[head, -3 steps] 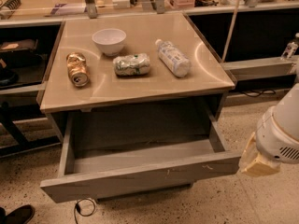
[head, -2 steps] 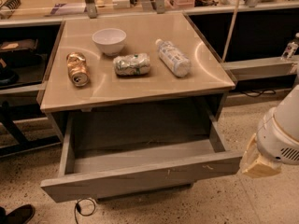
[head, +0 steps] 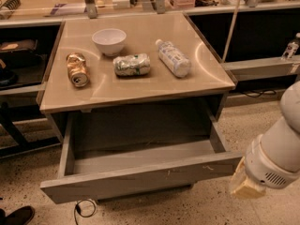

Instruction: Close top drawer

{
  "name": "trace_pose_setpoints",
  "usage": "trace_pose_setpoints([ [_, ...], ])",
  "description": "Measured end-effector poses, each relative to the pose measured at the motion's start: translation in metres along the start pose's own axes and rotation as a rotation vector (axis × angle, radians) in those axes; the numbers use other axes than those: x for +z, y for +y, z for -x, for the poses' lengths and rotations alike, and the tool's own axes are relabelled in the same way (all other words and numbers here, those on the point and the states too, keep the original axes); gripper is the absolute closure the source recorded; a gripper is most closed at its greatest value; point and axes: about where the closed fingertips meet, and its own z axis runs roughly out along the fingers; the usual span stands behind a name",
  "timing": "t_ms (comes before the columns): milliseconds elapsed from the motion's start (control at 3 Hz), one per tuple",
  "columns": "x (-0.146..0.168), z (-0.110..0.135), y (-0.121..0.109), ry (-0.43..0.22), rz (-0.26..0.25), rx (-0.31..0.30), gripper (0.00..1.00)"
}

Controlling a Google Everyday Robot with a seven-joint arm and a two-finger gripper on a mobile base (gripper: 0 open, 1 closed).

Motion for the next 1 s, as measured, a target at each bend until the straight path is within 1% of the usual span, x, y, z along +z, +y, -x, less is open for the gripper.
trace_pose_setpoints([
  [333, 0.043, -0.003, -0.008, -0.021, 0.014, 0.052, 1.0],
  [667, 0.069, 0.006, -0.022, -0.046, 0.013, 0.092, 1.0],
  [1000, 0.087, 0.016, -0.036, -0.078, 0.017, 0.112, 1.0],
])
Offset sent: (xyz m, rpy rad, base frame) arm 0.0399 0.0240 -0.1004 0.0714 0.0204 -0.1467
